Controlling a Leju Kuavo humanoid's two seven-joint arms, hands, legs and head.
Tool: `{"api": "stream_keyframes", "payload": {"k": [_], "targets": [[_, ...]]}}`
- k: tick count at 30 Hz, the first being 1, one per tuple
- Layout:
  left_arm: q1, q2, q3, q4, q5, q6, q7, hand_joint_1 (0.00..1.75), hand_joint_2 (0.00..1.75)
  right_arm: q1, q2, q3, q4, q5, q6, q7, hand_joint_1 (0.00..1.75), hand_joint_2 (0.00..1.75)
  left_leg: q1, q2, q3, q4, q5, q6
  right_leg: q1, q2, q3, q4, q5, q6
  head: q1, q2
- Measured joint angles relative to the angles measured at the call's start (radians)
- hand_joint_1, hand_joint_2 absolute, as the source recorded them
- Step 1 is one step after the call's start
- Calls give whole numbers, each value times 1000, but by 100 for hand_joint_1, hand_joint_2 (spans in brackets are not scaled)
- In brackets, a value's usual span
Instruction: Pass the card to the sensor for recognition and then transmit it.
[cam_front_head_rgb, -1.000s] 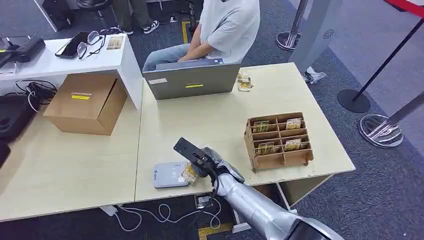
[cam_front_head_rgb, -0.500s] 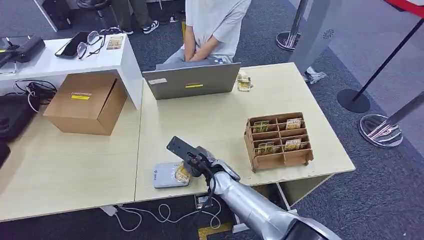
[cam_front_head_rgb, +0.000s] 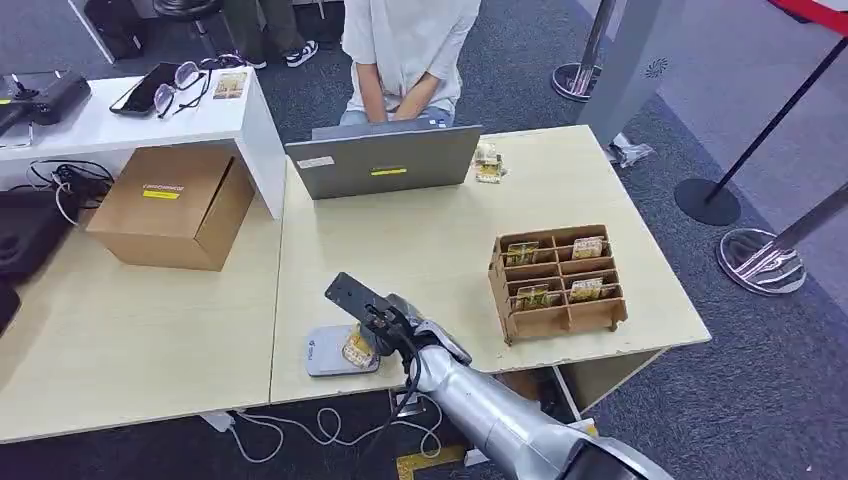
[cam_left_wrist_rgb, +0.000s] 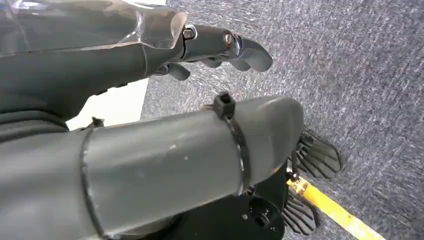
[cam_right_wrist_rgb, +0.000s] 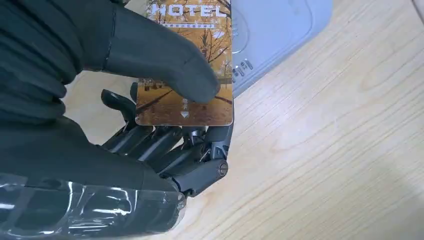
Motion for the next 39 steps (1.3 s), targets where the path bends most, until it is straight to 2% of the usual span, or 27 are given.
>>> {"api": "stream_keyframes", "payload": {"k": [12,16,23,39], "targets": [[-4,-3,0,1,6,2,-2,0,0,-1,18,-1,35,-10,-25,1,175,175,0,0,0,0,0,0,0,0,0,0,0,0,0,0],[-11,-9,0,2,8,23,10,0,0,-8,27,-5,45,-13,-31,21,175,175,0,0,0,0,0,0,0,0,0,0,0,0,0,0],[-48,-36,0,1,32,74,34,0,0,-28,48,-8,61,-21,-10,31,175,175,0,0,0,0,0,0,0,0,0,0,0,0,0,0],[-63,-50,0,1,26,74,30,0,0,-36,68,-8,70,-20,18,18,175,175,0,0,0,0,0,0,0,1,0,0,0,0,0,0]]}}
